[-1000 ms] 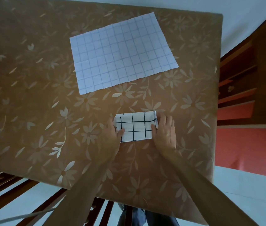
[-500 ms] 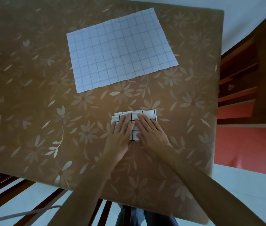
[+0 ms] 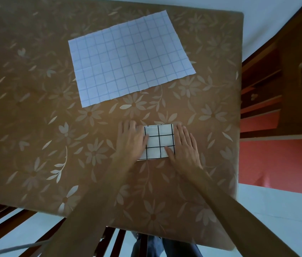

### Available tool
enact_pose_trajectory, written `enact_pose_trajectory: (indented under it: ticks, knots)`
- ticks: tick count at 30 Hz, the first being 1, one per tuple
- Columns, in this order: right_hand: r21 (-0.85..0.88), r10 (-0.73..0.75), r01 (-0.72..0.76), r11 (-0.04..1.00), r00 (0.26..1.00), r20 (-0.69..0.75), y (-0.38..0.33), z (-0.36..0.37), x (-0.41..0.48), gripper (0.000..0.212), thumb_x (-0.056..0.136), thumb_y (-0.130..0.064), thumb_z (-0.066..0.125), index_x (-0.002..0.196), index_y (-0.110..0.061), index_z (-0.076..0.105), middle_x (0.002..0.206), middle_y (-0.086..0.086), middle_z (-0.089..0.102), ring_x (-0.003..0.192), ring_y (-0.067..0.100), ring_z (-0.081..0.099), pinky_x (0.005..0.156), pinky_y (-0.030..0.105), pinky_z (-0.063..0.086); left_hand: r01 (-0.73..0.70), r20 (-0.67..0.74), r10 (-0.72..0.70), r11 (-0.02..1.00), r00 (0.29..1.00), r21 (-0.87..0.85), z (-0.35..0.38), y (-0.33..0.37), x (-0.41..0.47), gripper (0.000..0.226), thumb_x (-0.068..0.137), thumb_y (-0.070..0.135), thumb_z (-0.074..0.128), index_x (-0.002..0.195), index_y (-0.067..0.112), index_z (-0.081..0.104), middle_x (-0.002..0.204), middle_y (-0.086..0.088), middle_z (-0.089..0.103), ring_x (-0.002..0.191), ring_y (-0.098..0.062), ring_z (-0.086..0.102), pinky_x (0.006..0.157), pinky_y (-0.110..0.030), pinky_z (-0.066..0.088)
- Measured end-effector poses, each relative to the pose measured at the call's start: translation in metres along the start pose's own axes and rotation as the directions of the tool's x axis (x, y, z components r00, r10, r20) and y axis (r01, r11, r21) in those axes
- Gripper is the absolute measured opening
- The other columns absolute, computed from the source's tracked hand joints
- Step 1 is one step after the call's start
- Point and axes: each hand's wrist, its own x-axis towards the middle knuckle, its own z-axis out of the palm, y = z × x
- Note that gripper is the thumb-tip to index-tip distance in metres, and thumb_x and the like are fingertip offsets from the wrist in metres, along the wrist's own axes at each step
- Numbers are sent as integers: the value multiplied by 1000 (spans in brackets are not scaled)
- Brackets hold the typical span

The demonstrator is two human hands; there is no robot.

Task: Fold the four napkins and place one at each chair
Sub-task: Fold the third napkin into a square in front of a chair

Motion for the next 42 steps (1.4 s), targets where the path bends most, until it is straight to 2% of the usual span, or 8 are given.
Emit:
enact_pose_trajectory:
  ticks: [10, 19, 21, 24, 27, 30, 36, 42]
  knots:
    - [78, -58, 58, 995, 998, 4, 6, -5, -3, 78, 95, -39, 56, 155, -7, 16, 163, 9, 15, 151, 22, 9, 119, 33, 0, 88, 455, 11, 977, 890, -196, -32, 40, 53, 60, 74, 27, 86, 124, 17, 53, 114, -2, 62, 98, -23, 62, 79, -36, 51]
    - [296, 47, 8, 955, 983, -177, 4, -20, -17, 58, 90, -39, 64, 136, -7, 48, 128, 10, 52, 113, 29, 53, 95, 37, 43, 136, 383, -11, 944, 924, -301, -29, 22, 45, 25, 81, 38, 75, 79, 21, 56, 99, -2, 59, 91, -27, 59, 79, -41, 52]
    - [495, 191, -114, 861, 976, -107, 0, -28, -24, 63, 88, -48, 64, 138, -14, 44, 123, 3, 49, 106, 17, 51, 88, 29, 41, 230, 389, -23, 839, 921, -494, -40, 16, 41, 24, 83, 38, 73, 80, 19, 59, 86, -1, 62, 80, -23, 61, 70, -37, 48]
    - [758, 371, -369, 538, 911, 180, -9, -33, -27, 76, 73, -67, 69, 134, -29, 45, 118, -11, 57, 102, 3, 56, 93, 30, 49, 463, 505, -25, 443, 863, -768, -62, 8, 27, 17, 86, 36, 72, 98, 25, 69, 90, 5, 73, 83, -14, 69, 75, -30, 53]
    - [856, 261, -403, 324, 908, 329, -14, -32, -23, 69, 69, -70, 73, 123, -30, 59, 108, -12, 72, 98, 6, 68, 90, 40, 56, 572, 586, 25, 188, 810, -798, -69, 4, 9, 27, 87, 32, 73, 112, 23, 70, 102, 4, 77, 97, -18, 73, 86, -40, 58]
    - [893, 141, -356, 275, 934, 329, -18, -38, -21, 34, 82, -38, 75, 111, -21, 70, 104, -7, 75, 96, 13, 71, 90, 46, 57, 646, 648, -6, 84, 762, -759, -67, 0, -6, 33, 85, 28, 76, 116, 20, 68, 104, 1, 77, 98, -21, 73, 85, -42, 59]
    - [940, 59, -319, 117, 948, 314, -19, -52, -27, 27, 89, -11, 69, 116, -17, 68, 108, 3, 74, 100, 25, 71, 87, 49, 57, 687, 689, 36, 55, 724, -724, -62, -14, -33, 63, 74, 16, 84, 130, 23, 57, 112, 1, 74, 100, -19, 73, 83, -39, 59]
    - [939, 29, -256, 230, 966, 257, -16, -61, -36, 28, 91, 4, 60, 112, -9, 72, 108, 5, 74, 104, 24, 70, 93, 49, 55, 610, 613, 81, 59, 786, -790, -66, -20, -48, 46, 79, -3, 76, 121, 12, 64, 112, -5, 74, 103, -21, 71, 85, -35, 59]
